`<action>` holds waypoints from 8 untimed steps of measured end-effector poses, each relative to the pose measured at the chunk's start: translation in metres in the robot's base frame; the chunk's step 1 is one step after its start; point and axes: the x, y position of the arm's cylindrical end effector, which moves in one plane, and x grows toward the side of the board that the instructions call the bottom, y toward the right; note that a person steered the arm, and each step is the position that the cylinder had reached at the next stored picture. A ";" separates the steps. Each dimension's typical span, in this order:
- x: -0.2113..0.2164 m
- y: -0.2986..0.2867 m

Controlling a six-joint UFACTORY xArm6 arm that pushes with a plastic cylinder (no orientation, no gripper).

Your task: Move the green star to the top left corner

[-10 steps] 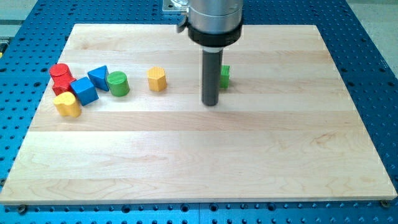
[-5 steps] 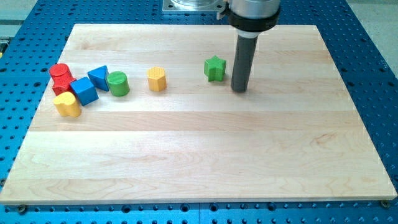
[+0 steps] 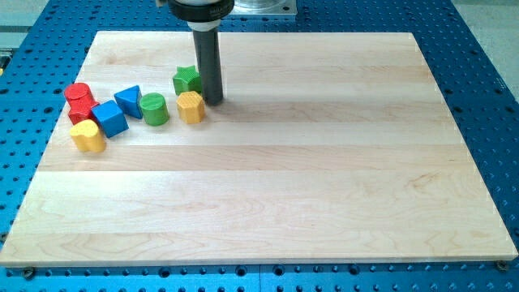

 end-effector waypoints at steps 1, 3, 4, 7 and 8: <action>-0.009 -0.042; -0.054 -0.078; -0.032 -0.054; -0.071 -0.137; -0.037 -0.114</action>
